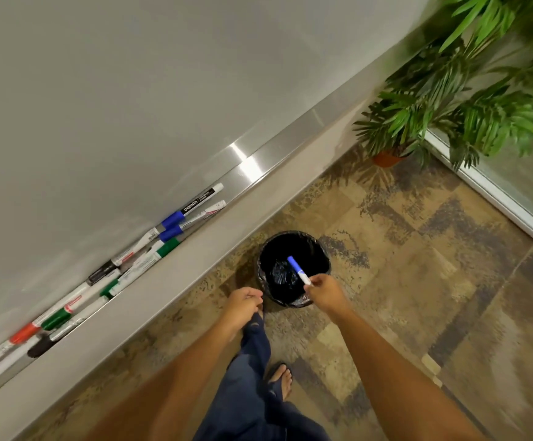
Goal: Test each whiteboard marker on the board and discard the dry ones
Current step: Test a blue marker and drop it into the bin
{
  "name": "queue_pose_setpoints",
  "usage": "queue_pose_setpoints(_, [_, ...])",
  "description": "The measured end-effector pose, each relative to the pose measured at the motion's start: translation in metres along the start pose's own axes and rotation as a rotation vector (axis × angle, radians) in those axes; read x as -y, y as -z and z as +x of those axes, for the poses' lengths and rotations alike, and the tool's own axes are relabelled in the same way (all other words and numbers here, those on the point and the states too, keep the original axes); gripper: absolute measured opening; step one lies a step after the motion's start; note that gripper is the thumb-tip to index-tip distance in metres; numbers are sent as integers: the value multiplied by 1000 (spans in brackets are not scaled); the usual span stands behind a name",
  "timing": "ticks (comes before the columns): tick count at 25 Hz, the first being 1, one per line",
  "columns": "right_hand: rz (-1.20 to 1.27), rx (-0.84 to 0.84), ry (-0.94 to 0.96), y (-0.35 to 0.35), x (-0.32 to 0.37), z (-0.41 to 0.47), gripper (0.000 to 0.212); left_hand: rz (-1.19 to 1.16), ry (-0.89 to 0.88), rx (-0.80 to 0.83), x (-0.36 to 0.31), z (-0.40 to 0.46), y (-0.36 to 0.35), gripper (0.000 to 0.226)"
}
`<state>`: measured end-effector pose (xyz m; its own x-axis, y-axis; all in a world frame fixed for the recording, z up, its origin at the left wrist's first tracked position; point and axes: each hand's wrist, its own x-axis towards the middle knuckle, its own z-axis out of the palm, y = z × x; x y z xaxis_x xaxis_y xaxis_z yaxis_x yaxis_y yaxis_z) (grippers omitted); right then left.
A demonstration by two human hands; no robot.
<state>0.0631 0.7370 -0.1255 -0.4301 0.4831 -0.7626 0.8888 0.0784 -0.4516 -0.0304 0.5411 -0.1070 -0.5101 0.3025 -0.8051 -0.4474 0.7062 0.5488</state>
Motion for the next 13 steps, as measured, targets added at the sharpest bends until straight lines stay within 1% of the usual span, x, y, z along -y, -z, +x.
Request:
queue_pose_setpoints(2, [7,-32,-39,-4,1,22,13,30,-7,11,0,18,1,21])
queue_pose_setpoints(5, [129,-65,-194,-11,-7,52,20,119,-16,45,7,38,-1,19])
queue_pose_setpoints(7, [195,-101,-275,-15,-12,68,20,182,-41,94,13,43,-3,20])
queue_pose_setpoints(11, [156,-197,-300,-13,-8,92,23,168,-43,101,24,59,-1,20])
queue_pose_setpoints(13, [120,-230,-312,-15,-12,106,19,165,-40,101,28,69,-3,17])
